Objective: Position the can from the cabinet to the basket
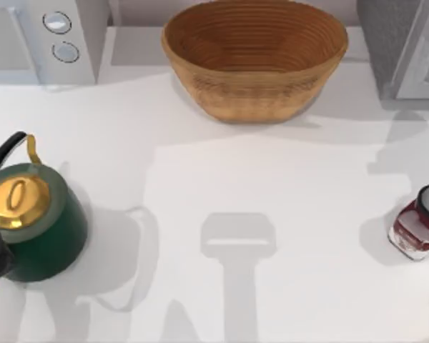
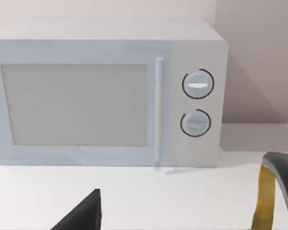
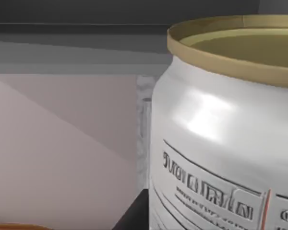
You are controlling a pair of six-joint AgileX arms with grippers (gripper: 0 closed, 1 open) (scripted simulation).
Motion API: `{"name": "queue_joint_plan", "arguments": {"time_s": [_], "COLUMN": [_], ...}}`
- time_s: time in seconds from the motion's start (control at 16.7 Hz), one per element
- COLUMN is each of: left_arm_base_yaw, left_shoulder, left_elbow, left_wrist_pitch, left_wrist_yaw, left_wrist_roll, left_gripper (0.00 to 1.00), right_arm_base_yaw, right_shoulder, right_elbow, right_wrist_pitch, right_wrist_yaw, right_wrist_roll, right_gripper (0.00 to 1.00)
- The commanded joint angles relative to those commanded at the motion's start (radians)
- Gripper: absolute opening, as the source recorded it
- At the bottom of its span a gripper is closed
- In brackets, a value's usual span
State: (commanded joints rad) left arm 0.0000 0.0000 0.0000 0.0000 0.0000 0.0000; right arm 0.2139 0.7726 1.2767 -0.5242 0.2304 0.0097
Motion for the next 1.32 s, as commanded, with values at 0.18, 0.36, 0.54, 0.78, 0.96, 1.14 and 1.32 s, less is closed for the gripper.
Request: {"name": "queue_joint_plan", "arguments": {"time_s": [0.18,0.36,0.54,0.78,0.96,1.14,1.32], "left_arm_base_yaw": [0.0,0.0,0.0,0.0,0.0,0.0,0.0], "left_shoulder": [0.0,0.0,0.0,0.0,0.0,0.0,0.0], "left_elbow": [0.0,0.0,0.0,0.0,0.0,0.0,0.0], "left_wrist_pitch": [0.0,0.0,0.0,0.0,0.0,0.0,0.0], "left_wrist_yaw": [0.0,0.0,0.0,0.0,0.0,0.0,0.0], "left_wrist_roll": [0.0,0.0,0.0,0.0,0.0,0.0,0.0], "left_gripper": [1.0,1.0,1.0,1.0,1.0,1.0,1.0], "right_arm_base_yaw": [-0.05,-0.103,-0.151,-0.199,-0.214,-0.214,-0.211], "right_shoulder": [-0.19,-0.384,-0.558,-0.723,-0.772,-0.773,-0.765], "right_elbow": [-0.352,-0.697,-0.979,-1.212,-1.276,-1.277,-1.283], "right_wrist_pitch": [0.131,0.265,0.383,0.492,0.524,0.524,0.522], "right_wrist_yaw": [-0.054,-0.11,-0.162,-0.214,-0.23,-0.23,-0.23], "right_wrist_roll": [-0.001,-0.003,-0.005,-0.008,-0.01,-0.01,-0.008], "right_gripper": [0.0,0.0,0.0,0.0,0.0,0.0,0.0]}}
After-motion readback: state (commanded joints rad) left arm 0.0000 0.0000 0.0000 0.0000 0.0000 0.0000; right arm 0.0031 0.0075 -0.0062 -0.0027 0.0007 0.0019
